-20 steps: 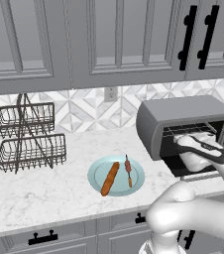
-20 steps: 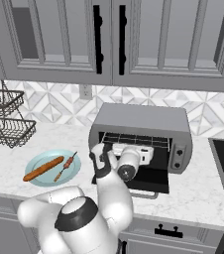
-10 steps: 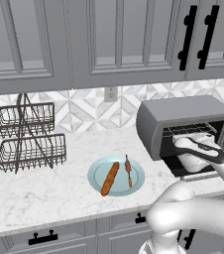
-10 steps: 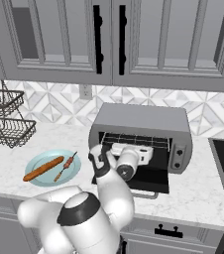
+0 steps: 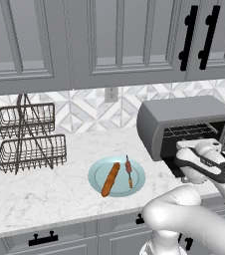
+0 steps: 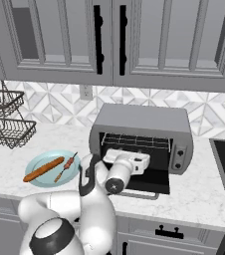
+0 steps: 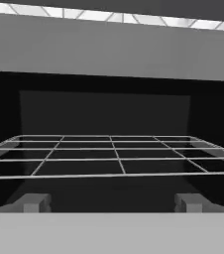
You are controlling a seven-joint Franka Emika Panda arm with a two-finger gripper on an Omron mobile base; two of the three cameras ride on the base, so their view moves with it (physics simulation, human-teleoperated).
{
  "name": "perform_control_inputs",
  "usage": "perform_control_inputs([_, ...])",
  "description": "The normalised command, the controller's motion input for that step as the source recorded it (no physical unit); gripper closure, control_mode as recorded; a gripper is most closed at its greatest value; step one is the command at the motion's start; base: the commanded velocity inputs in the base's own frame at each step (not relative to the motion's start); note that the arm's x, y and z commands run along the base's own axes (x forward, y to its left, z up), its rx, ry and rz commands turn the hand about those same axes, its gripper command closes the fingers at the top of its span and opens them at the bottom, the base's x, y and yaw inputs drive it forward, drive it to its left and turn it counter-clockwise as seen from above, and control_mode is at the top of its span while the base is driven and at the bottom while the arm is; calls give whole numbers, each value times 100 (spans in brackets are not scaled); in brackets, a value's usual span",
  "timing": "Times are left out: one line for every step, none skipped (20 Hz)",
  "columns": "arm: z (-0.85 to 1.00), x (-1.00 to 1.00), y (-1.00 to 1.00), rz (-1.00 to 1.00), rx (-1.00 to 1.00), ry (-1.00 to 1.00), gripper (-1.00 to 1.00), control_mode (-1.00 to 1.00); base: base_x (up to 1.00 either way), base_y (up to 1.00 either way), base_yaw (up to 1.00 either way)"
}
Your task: Pick up the kebab skewer and baguette bread, and place them inside the toaster oven. Close the toaster oven door and start by setting the timer.
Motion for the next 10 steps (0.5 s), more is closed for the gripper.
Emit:
perform_control_inputs([38,10,0,0,0,-1,-100,-100,0,0,0])
perform_control_inputs([34,15,0,0,0,0,-100,-100,0,0,0])
perform_control_inputs([33,17,0,0,0,0,-100,-100,0,0,0])
perform_control_inputs([28,19,0,0,0,0,-100,-100,0,0,0])
perform_control_inputs([22,21,0,0,0,0,-100,-100,0,0,0])
perform_control_inputs([15,21,0,0,0,0,-100,-100,0,0,0])
perform_control_inputs([14,19,0,0,0,0,-100,-100,0,0,0])
perform_control_inputs([11,22,0,0,0,0,-100,-100,0,0,0])
perform_control_inputs([5,14,0,0,0,0,-100,-100,0,0,0])
perform_control_inputs([0,18,0,0,0,0,-100,-100,0,0,0])
